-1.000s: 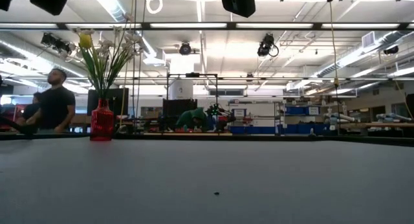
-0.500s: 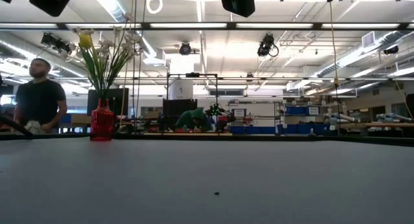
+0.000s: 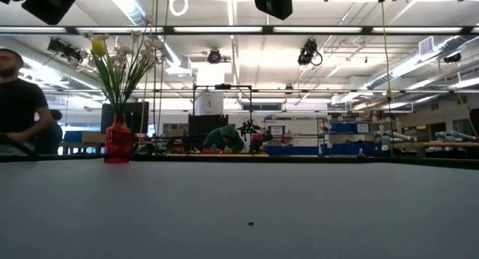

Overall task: Sort flowers into vase by color
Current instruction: Put the black flower into the transparent vase

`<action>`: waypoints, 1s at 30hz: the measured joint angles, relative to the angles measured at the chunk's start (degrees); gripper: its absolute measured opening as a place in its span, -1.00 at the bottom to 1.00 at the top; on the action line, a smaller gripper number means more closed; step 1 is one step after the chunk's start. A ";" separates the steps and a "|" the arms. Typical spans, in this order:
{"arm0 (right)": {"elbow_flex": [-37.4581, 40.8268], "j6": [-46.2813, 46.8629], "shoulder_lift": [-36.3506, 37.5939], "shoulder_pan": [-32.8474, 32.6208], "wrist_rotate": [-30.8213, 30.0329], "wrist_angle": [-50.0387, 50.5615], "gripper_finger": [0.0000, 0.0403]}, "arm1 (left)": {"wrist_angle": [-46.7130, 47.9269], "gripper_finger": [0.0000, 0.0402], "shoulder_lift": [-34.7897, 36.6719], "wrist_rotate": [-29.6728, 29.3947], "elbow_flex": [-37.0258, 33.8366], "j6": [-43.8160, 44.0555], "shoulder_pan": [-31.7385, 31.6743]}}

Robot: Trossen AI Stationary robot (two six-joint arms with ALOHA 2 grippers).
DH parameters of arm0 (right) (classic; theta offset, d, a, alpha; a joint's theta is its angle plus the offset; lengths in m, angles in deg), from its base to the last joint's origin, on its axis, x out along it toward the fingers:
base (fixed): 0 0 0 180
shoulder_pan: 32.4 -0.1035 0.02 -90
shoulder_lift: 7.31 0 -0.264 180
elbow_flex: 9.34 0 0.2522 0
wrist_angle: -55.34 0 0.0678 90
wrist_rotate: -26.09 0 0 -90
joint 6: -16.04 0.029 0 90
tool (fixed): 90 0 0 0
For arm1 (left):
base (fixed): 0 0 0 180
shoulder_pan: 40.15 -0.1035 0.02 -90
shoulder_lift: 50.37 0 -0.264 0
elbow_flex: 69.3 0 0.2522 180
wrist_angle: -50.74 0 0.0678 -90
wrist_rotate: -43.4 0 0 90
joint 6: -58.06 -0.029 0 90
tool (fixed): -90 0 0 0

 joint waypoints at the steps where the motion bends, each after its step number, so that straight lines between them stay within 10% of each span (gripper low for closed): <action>1: 0.00 -0.18 0.00 0.00 0.00 0.00 -0.24 | 0.55 -0.02 0.00 0.00 0.42 0.04 0.00; 30: 0.00 -1.80 0.00 0.54 -0.02 0.26 -0.24 | 16.19 0.16 -7.01 -6.67 15.99 -8.34 1.88</action>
